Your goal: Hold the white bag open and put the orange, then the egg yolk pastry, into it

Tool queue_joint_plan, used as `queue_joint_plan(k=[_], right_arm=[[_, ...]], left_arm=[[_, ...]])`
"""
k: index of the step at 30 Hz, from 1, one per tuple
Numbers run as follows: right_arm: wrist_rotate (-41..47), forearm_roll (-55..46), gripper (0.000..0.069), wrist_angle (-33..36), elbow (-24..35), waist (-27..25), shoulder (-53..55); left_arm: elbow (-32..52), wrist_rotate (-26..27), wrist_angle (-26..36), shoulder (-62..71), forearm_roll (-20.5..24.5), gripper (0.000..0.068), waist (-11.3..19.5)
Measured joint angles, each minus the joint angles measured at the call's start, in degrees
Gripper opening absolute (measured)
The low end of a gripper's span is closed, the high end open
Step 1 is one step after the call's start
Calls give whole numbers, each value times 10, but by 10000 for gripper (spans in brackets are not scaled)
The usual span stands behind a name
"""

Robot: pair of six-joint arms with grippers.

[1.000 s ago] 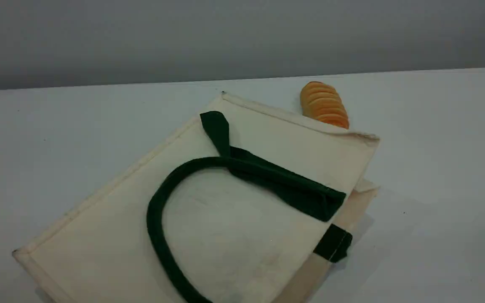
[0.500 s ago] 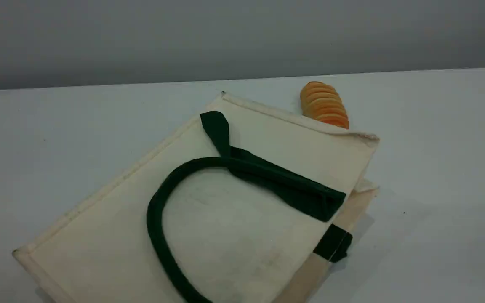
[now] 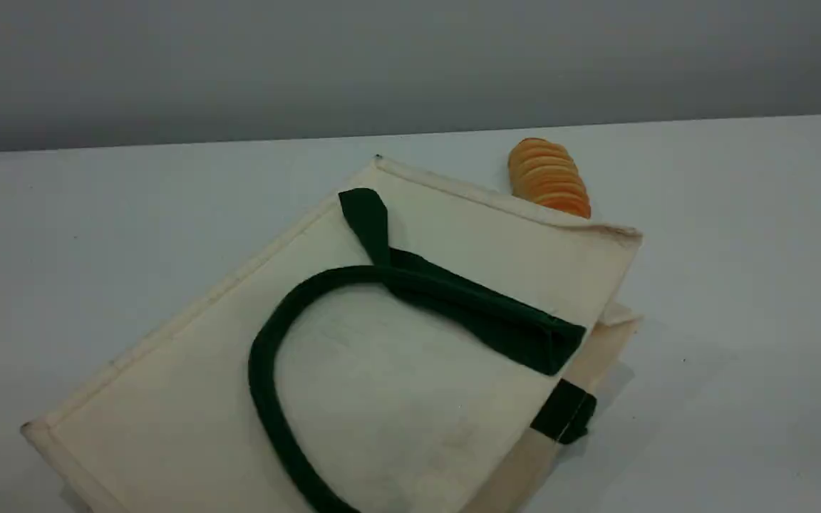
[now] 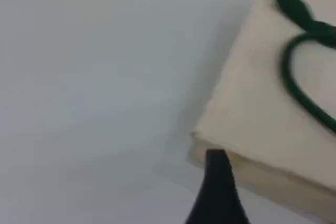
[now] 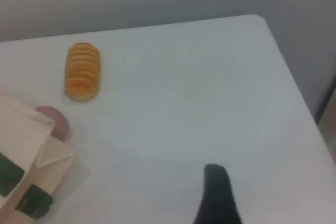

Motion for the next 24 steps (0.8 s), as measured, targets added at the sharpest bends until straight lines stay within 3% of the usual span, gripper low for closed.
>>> queue_joint_plan(k=[2, 4, 24], right_arm=[[0, 0, 460, 0, 0, 1, 0], [0, 0, 460, 0, 0, 1, 0], [0, 0, 460, -1, 0, 2, 0]], left_arm=[[0, 0, 0, 0, 0, 486, 31], [0, 0, 0, 0, 0, 486, 43], [0, 0, 0, -15, -1, 486, 42]])
